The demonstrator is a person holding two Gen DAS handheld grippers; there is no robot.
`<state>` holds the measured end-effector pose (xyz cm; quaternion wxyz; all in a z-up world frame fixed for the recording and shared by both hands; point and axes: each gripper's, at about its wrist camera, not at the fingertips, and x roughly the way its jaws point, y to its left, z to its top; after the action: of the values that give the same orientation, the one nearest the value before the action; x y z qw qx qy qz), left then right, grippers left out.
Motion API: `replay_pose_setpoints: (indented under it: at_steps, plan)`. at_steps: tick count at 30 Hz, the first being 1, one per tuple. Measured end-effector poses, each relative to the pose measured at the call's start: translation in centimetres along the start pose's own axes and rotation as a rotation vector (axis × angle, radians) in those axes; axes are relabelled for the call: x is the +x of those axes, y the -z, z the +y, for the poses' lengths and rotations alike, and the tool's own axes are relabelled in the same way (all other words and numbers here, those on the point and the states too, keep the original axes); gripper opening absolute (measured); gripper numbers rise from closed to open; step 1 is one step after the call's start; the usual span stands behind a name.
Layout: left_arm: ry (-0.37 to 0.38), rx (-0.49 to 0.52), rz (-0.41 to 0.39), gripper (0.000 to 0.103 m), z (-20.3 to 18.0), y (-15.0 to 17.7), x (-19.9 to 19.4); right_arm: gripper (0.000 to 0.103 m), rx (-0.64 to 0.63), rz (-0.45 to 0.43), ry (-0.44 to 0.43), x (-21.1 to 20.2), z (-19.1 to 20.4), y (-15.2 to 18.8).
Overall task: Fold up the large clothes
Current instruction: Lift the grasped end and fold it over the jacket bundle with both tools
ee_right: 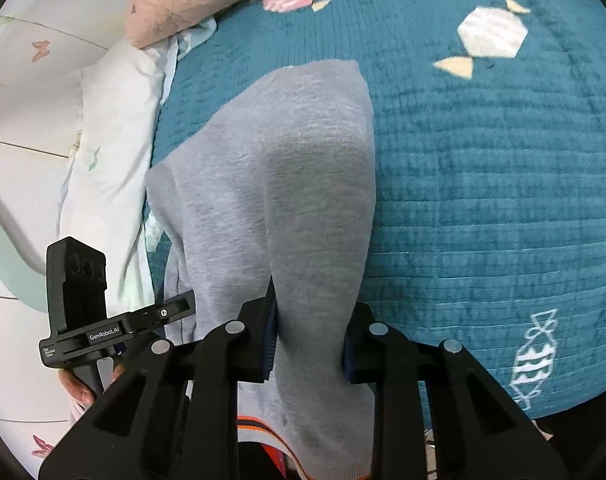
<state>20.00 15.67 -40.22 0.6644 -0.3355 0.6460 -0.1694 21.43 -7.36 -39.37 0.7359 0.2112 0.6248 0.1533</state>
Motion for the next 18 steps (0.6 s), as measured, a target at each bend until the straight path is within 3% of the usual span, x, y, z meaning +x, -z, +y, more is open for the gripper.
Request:
replay_pose_setpoints:
  at_steps: [11, 18]
  plan:
    - [-0.052, 0.105, 0.017, 0.024, -5.5, 0.7, 1.4, 0.023, 0.071, -0.085, -0.059, -5.0, -4.0, 2.1]
    - [-0.099, 0.216, 0.049, 0.024, -12.6, 0.9, 4.5, 0.023, 0.113, -0.158, -0.08, -10.0, -9.3, 3.5]
